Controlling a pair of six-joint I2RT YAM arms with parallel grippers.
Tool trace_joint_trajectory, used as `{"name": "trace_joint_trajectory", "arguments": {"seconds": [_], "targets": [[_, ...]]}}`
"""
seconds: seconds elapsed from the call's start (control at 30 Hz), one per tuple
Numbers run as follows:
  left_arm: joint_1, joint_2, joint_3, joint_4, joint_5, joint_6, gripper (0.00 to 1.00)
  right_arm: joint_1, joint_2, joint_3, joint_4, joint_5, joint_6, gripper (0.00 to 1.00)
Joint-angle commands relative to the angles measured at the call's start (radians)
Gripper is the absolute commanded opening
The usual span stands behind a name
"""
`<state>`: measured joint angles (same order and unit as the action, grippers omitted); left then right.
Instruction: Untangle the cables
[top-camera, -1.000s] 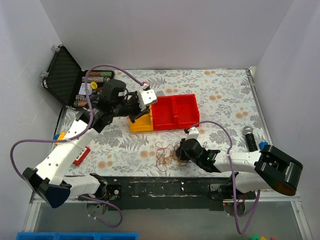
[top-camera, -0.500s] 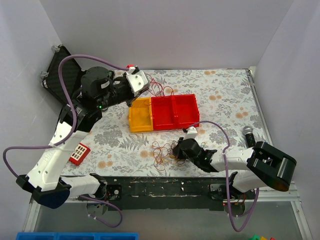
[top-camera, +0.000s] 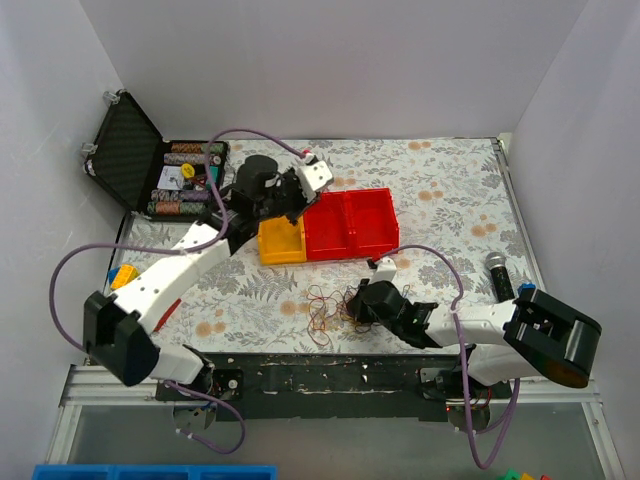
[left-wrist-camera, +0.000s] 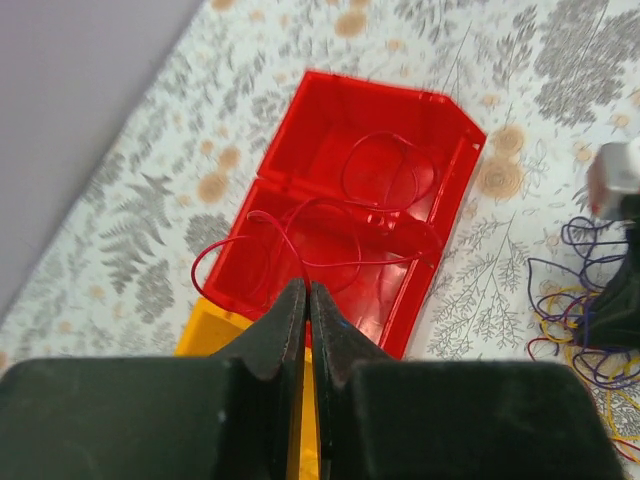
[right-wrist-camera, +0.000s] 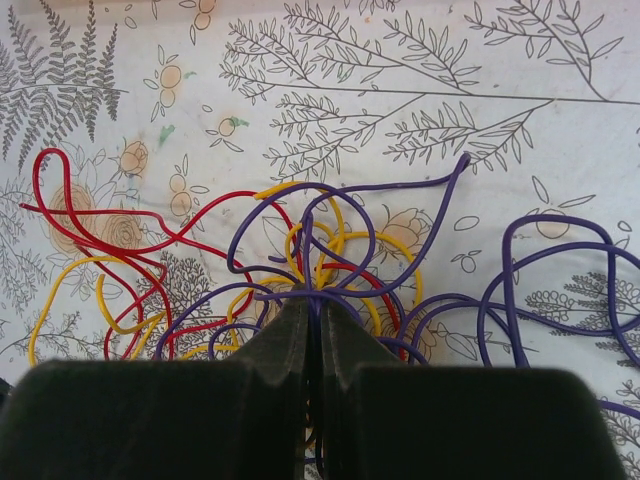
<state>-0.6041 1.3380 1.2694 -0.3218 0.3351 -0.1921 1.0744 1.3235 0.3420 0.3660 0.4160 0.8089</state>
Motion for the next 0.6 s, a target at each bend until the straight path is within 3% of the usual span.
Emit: {"name": "trace_joint_trajectory", "arguments": {"seconds": [0.0,0.2,0.37,0.57], "targets": [[0.001,0.107,-0.051,0.188,-0.068,-0.093,0.0,0.016,0.011,-0.057,-0.219,-0.033,0.013,0.01],[0.0,0.246,-0.038,0.265,-0.195,-0.187,0.0,0.016,0.002,-0.06,-0.226,-0.026,0.018,0.01],[0.0,0.291,-0.047,0.29,-0.212,-0.248,0.0,0.018,0.013,-0.058,-0.225,-0.025,0.018,0.01],[-0.013,0.311,-0.068,0.291,-0.427,-0.228,0.0,0.018,0.02,-0.058,-0.223,-0.025,0.016,0.01]]}}
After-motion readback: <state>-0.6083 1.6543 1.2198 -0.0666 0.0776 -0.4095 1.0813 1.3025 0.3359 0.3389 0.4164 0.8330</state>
